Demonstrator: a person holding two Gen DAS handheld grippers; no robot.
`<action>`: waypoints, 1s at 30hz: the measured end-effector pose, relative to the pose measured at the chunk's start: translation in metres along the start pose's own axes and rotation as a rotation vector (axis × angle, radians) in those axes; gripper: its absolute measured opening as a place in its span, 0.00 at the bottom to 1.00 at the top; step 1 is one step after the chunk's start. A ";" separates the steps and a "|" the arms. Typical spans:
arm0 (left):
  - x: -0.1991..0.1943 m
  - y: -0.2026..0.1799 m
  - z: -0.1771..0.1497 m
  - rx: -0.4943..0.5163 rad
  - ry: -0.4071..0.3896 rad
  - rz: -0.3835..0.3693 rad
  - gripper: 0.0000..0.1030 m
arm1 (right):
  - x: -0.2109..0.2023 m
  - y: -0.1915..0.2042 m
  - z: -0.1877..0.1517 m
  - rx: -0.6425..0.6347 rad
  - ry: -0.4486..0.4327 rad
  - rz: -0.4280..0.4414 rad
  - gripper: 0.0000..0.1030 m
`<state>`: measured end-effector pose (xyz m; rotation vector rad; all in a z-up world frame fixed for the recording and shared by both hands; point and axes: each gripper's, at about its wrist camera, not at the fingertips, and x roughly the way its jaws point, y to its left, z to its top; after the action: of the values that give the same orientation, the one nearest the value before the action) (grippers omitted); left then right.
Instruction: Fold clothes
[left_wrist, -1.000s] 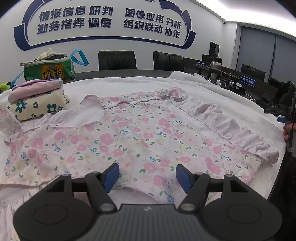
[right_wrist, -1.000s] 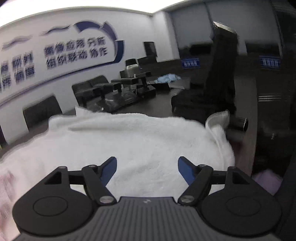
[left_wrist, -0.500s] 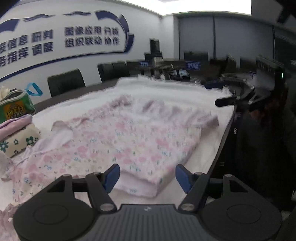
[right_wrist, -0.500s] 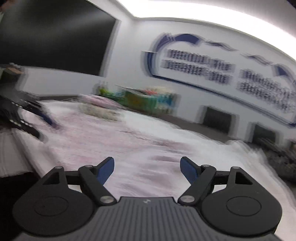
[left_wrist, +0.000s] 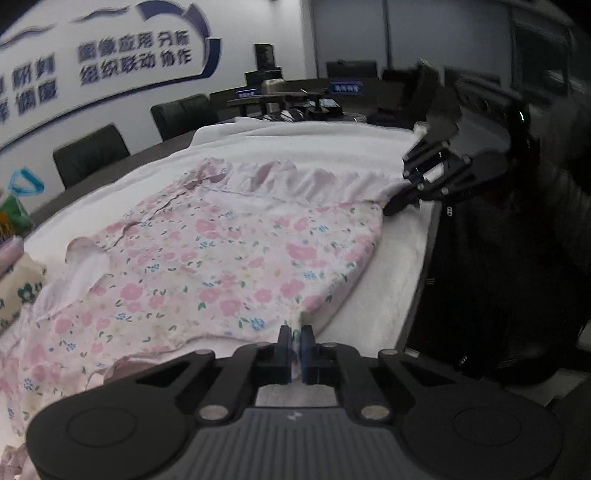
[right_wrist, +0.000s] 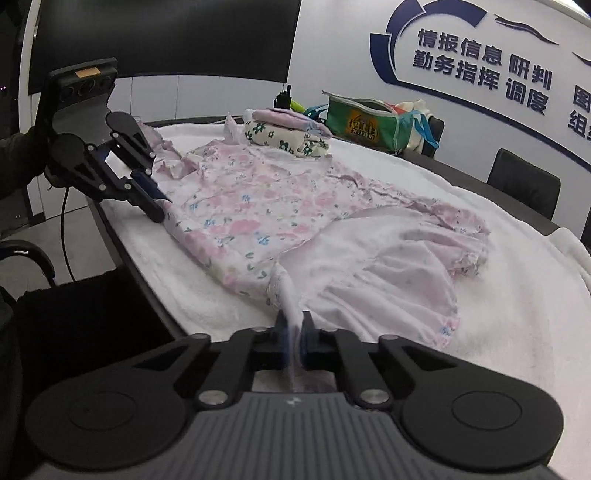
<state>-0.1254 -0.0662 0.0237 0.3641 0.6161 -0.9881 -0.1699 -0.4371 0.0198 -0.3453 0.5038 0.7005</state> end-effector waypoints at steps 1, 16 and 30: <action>-0.002 0.008 0.006 -0.043 -0.003 -0.027 0.02 | -0.002 -0.004 0.004 -0.002 -0.018 0.002 0.03; 0.051 0.134 0.085 -0.273 0.090 0.216 0.10 | 0.113 -0.121 0.103 0.006 0.116 -0.058 0.19; -0.081 0.081 -0.015 -0.095 -0.019 0.273 0.58 | 0.067 -0.022 0.107 -0.253 -0.146 0.072 0.39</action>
<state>-0.0925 0.0366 0.0643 0.3443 0.5767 -0.6986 -0.0764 -0.3681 0.0743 -0.5102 0.2896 0.8551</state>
